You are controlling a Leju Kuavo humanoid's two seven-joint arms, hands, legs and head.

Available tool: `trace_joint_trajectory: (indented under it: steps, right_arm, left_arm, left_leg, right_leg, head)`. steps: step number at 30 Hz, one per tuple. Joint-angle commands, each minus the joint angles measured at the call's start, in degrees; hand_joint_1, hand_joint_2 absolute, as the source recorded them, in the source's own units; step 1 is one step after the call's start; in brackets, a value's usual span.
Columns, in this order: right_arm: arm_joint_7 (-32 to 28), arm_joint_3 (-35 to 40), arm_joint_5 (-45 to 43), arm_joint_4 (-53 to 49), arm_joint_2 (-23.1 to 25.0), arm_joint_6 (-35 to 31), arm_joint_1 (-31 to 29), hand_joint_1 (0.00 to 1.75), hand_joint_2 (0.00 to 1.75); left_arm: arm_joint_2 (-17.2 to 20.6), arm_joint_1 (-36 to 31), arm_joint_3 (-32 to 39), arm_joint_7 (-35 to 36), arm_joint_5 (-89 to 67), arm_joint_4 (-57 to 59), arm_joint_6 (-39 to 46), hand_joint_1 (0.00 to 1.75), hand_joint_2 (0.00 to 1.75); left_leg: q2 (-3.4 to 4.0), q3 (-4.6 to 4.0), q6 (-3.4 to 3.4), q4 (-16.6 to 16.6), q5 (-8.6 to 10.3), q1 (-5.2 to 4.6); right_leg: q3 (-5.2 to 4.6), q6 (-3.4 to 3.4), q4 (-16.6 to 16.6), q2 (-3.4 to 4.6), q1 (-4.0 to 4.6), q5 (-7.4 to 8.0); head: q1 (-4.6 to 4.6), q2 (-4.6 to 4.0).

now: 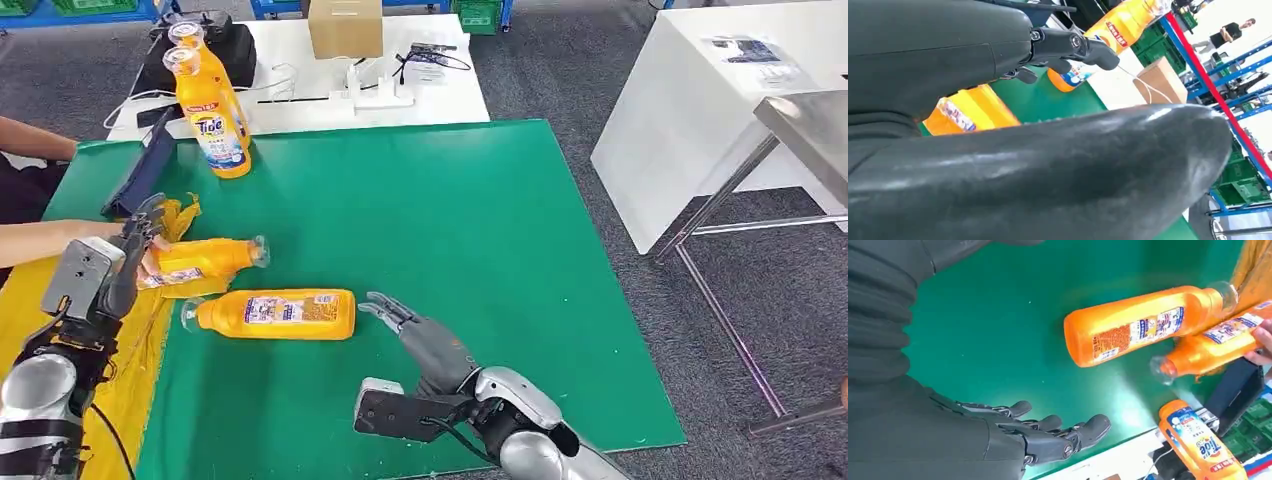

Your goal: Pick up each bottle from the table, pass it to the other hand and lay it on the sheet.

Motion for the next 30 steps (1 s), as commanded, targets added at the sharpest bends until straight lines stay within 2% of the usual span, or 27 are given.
trace_joint_trajectory:
  steps: [1,6,13,16,21,23,24,27,30]
  right_arm:
    - [0.67,-1.0,1.17,2.78,0.41,-0.84,-2.23,0.0,1.75]
    - [3.04,-2.25,2.21,6.79,1.6,-0.15,-5.9,0.0,1.75]
    - [4.98,0.39,-0.1,17.87,5.46,2.86,-15.12,0.0,1.75]
    - [5.08,1.54,-0.73,19.03,5.74,2.74,-15.92,0.0,1.75]
    - [5.06,2.42,0.07,16.88,3.25,1.5,-13.71,0.0,1.75]
    - [5.61,1.65,6.55,13.85,2.05,-3.93,-11.23,0.0,1.75]
    - [6.62,0.58,20.07,9.72,1.24,-10.87,-7.38,0.0,1.75]
    - [5.34,-4.21,19.15,3.45,1.3,-7.43,-0.96,0.0,1.75]
    - [4.52,-5.53,18.01,4.32,1.14,-5.04,0.28,0.0,1.75]
  left_arm:
    - [-4.43,0.14,3.15,2.21,11.29,-2.72,-4.06,0.0,0.0]
    - [-5.9,1.5,-0.43,5.06,18.06,-10.27,-4.59,0.0,0.0]
    - [-6.74,-0.49,-6.2,6.45,21.04,-11.08,-4.61,0.0,0.0]
    - [-6.66,-0.44,-6.97,6.46,21.36,-10.99,-4.27,0.0,0.0]
    - [-6.12,0.82,-6.55,5.27,20.56,-11.35,-3.84,0.0,0.0]
    - [-6.15,2.08,-5.76,5.11,20.45,-11.52,-3.87,0.0,0.0]
    - [-6.41,4.47,-4.91,4.13,20.06,-12.8,-3.42,0.0,0.0]
    - [-6.28,7.65,-3.75,2.63,19.05,-14.22,-3.74,0.0,0.0]
    - [-6.97,8.12,-2.82,2.51,18.54,-14.26,-4.47,0.0,0.0]
  left_leg:
    - [0.06,0.1,0.02,0.01,-0.04,0.0]
    - [0.12,0.08,0.04,0.08,-0.09,0.0]
    - [0.14,0.1,0.01,0.06,-0.03,0.01]
    - [0.13,0.07,0.02,0.04,0.0,0.02]
    - [0.06,0.18,0.04,0.01,-0.05,-0.01]
    - [0.04,0.16,0.04,0.01,-0.05,-0.01]
    - [0.06,0.26,0.05,0.03,-0.11,-0.03]
    - [-0.04,0.18,0.04,-0.09,-0.04,-0.03]
    - [-0.01,0.16,0.04,0.02,-0.12,-0.03]
  right_leg:
    - [0.12,-0.08,-0.02,-0.01,0.03,-0.03]
    - [0.12,-0.09,0.03,0.04,0.03,-0.06]
    - [0.11,-0.11,0.04,0.06,0.05,0.0]
    - [0.07,-0.07,0.02,0.06,0.05,0.03]
    - [0.22,-0.08,-0.02,-0.02,0.03,-0.04]
    - [0.23,-0.06,-0.02,-0.03,0.03,-0.05]
    - [0.33,-0.09,-0.01,-0.02,0.01,-0.1]
    - [0.26,-0.05,-0.12,-0.09,0.0,-0.05]
    - [0.24,-0.09,-0.03,-0.06,0.01,-0.12]
  head:
    - [0.0,0.0]
    - [0.0,0.0]
    - [0.0,0.0]
    - [0.0,0.0]
    - [0.0,0.0]
    - [0.0,0.0]
    - [0.0,0.0]
    - [0.0,0.0]
    - [0.0,0.0]
